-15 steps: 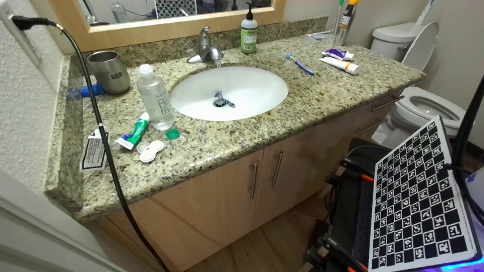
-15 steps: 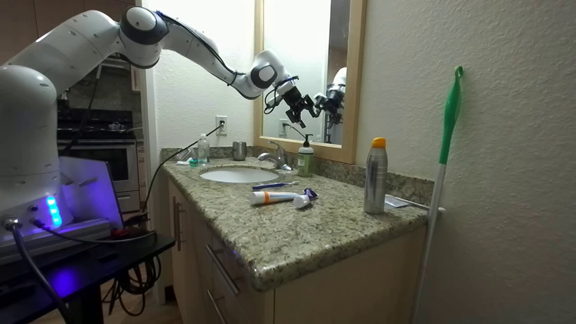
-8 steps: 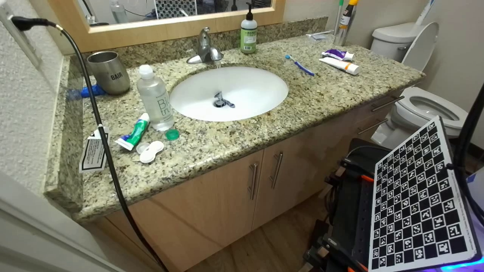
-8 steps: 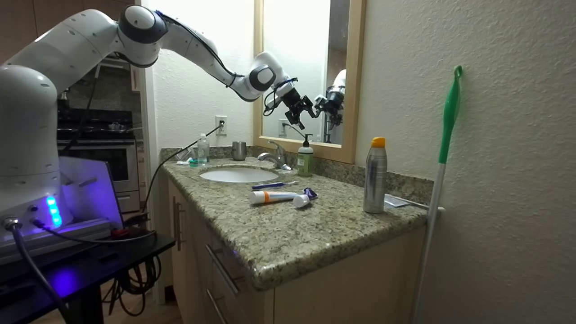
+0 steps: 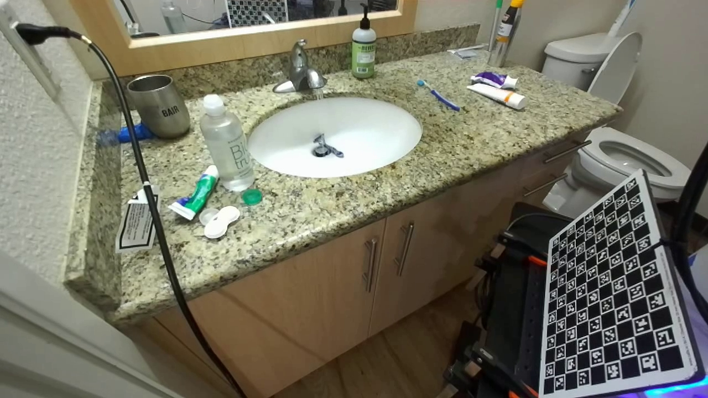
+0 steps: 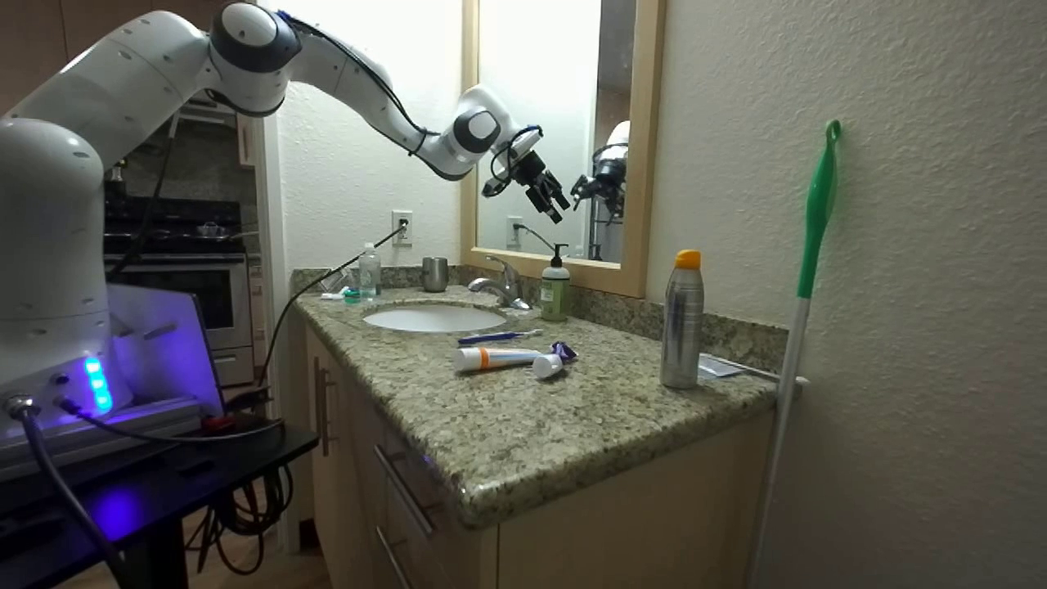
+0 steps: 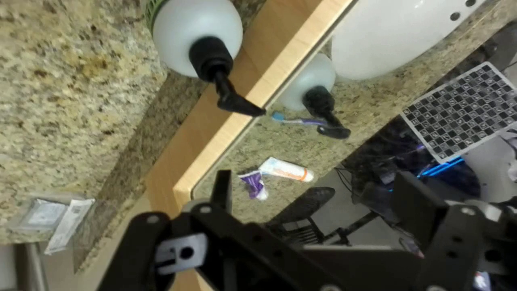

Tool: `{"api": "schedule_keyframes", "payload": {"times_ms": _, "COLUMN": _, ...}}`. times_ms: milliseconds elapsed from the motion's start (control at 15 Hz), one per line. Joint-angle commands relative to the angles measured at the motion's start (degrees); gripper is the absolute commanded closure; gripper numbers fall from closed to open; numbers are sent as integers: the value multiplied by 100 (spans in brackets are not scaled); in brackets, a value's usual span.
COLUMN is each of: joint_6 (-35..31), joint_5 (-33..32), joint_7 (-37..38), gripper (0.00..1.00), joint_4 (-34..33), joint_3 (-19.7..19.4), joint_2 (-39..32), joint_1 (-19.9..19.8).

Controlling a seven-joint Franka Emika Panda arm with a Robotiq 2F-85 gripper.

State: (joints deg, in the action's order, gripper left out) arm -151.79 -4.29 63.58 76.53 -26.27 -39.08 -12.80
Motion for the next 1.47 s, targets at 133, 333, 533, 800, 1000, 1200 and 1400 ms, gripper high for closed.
{"api": "schedule_keyframes", "payload": {"times_ms": 133, "joint_6": -150, "joint_5": -122, "joint_7": -142, "gripper": 0, "joint_4": 1, "joint_3": -62, "joint_2": 40, "joint_1": 51}}
{"api": "schedule_keyframes", "payload": {"times_ms": 333, "joint_6": 1316, "joint_5": -229, "joint_7": -675, "gripper": 0, "joint_4": -247, "joint_3": -29, "joint_2": 62, "joint_1": 34}}
{"api": "schedule_keyframes", "payload": {"times_ms": 533, "joint_6": 2064, "joint_5": -702, "joint_7": -655, "gripper": 0, "joint_4": -288, "joint_3": -339, "joint_2": -17, "joint_1": 189}}
{"api": "schedule_keyframes", "payload": {"times_ms": 800, "joint_6": 2284, "joint_5": -817, "joint_7": -774, "gripper": 0, "joint_4": -237, "joint_3": -240, "joint_2": 38, "joint_1": 133}}
{"api": "schedule_keyframes", "payload": {"times_ms": 1000, "joint_6": 2861, "joint_5": -433, "joint_7": -1914, "gripper": 0, "joint_4": -339, "joint_3": 178, "joint_2": 223, "joint_1": -159}}
{"api": "schedule_keyframes", "payload": {"times_ms": 1200, "joint_6": 3132, "joint_5": -11, "joint_7": -2881, "gripper": 0, "joint_4": -850, "joint_3": 688, "joint_2": -17, "joint_1": -623}}
{"api": "schedule_keyframes", "payload": {"times_ms": 1400, "joint_6": 3594, "joint_5": 402, "joint_7": -3845, "gripper": 0, "joint_4": -1271, "joint_3": 1001, "joint_2": -194, "joint_1": -877}}
